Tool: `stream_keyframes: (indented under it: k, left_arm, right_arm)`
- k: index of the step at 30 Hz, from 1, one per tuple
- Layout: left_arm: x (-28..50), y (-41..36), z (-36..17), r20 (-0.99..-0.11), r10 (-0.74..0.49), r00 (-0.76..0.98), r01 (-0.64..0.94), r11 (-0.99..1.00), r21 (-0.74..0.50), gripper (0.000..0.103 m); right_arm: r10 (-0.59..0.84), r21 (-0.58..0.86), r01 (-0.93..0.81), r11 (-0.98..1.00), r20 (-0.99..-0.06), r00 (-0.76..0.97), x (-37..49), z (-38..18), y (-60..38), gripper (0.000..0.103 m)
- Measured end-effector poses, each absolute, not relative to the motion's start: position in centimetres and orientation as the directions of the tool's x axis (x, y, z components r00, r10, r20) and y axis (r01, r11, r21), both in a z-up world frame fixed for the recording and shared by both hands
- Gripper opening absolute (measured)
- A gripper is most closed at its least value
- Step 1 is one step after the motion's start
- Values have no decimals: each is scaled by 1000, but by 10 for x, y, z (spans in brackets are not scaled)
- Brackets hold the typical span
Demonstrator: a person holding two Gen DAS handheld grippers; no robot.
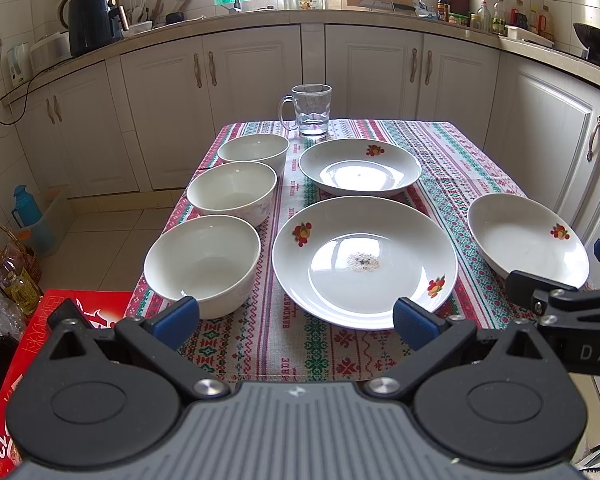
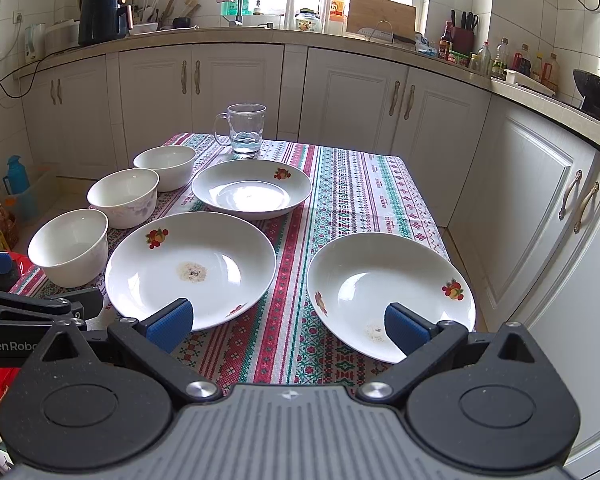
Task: Organize plates and bowls
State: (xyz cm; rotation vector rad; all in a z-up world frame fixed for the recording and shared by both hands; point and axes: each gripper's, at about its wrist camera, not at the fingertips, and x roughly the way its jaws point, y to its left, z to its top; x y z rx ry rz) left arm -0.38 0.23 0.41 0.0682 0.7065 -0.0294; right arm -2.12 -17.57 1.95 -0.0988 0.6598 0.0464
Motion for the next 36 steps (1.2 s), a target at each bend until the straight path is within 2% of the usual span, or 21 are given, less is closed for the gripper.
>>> stream_keyframes:
  k: [24,36]
  left_arm:
    - [1,4,7,-645,-23,764,59,998,35,102]
    - [17,-4,14,-610,-112,784,172,984,41,102]
  right_arm:
    - [17,-93,-90,992,-596,803,-21,24,-173,103]
    - [50,-105,-130,986,-552,832,-14,31,-189,103]
